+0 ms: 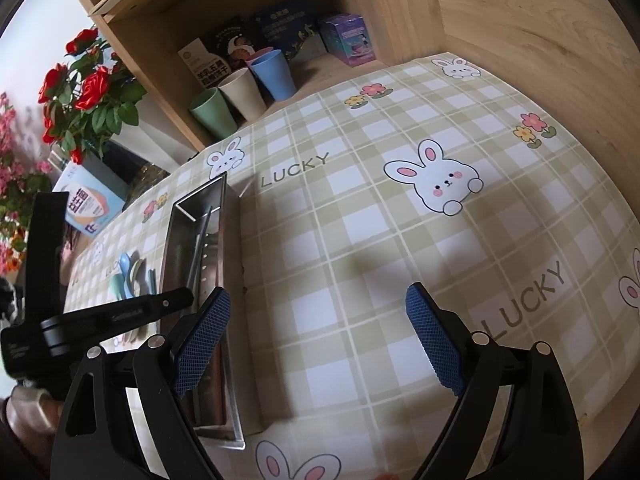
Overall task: Organize utensils
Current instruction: 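Lower the held blue chopstick into the steel tray with the left tool and open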
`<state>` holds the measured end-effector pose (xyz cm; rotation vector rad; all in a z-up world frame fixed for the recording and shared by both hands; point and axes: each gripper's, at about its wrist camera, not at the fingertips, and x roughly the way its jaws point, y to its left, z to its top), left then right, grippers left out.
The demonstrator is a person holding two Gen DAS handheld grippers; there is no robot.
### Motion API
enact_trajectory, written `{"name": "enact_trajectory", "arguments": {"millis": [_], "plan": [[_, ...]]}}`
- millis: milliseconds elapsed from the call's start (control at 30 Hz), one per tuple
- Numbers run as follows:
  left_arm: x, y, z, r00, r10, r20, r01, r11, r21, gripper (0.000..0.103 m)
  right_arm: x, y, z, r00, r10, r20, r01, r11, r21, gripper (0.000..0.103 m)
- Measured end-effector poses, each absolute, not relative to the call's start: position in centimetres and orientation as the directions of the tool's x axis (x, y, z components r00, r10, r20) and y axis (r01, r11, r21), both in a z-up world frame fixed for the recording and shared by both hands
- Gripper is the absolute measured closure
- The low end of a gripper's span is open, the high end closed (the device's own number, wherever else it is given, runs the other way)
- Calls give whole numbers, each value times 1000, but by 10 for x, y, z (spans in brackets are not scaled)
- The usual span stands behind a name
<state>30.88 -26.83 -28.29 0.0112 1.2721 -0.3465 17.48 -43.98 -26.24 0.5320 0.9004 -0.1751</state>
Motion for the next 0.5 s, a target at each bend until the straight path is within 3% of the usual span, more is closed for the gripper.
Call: {"name": "enact_trajectory", "arguments": {"millis": [300, 500], "plan": [[316, -267, -300, 142, -302, -943, 262, 930, -258, 96, 171, -447, -261, 618, 73, -782, 384, 841, 382, 17], [313, -253, -282, 168, -343, -924, 297, 912, -284, 92, 169, -440, -257, 617, 73, -783, 377, 847, 376, 17]]}}
